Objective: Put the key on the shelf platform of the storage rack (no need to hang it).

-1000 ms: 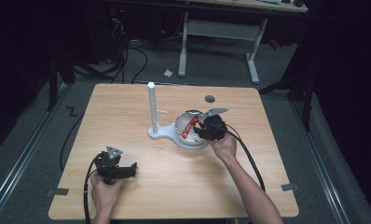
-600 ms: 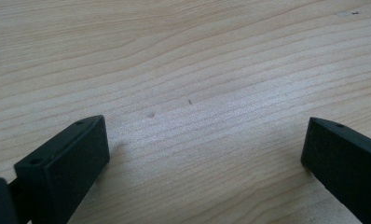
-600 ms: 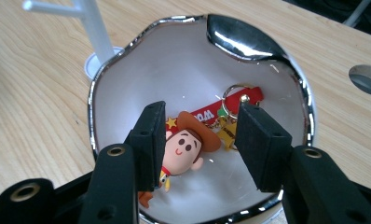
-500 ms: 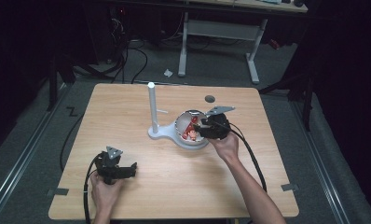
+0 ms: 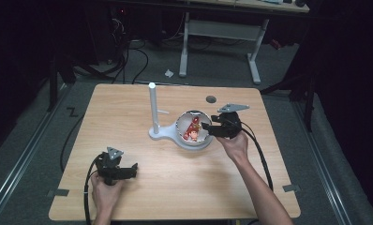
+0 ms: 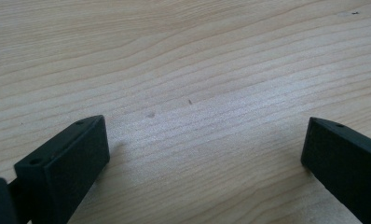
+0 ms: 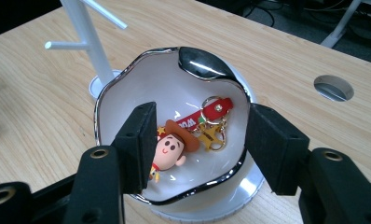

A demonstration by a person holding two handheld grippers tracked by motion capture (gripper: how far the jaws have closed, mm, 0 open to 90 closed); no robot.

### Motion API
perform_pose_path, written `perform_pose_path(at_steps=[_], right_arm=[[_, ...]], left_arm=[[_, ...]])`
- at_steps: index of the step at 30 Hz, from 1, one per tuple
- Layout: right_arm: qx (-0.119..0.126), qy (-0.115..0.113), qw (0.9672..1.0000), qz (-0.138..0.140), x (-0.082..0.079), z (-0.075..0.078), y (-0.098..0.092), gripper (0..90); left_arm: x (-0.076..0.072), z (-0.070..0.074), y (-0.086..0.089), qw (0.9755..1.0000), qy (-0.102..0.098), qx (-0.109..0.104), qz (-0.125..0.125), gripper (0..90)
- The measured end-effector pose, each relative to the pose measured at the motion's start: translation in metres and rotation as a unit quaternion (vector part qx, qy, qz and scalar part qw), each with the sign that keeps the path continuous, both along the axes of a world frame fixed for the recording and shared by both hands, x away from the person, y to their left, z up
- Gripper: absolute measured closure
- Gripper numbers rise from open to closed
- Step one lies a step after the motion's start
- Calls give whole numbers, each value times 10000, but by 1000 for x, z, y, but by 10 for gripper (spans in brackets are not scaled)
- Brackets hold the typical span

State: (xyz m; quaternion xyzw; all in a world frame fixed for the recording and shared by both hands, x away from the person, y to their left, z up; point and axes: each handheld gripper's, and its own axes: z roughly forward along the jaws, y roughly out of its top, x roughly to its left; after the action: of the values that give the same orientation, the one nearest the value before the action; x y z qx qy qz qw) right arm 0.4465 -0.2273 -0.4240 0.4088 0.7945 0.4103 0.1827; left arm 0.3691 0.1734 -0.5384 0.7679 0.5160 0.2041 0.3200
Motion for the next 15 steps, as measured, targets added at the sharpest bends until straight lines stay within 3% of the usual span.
perform_pose_path(at_steps=[15], right_arm=[[141, -56, 9996, -252, -17, 8, -32, 424]], left_arm=[[0, 0, 0, 10000, 0, 0, -1, 10]])
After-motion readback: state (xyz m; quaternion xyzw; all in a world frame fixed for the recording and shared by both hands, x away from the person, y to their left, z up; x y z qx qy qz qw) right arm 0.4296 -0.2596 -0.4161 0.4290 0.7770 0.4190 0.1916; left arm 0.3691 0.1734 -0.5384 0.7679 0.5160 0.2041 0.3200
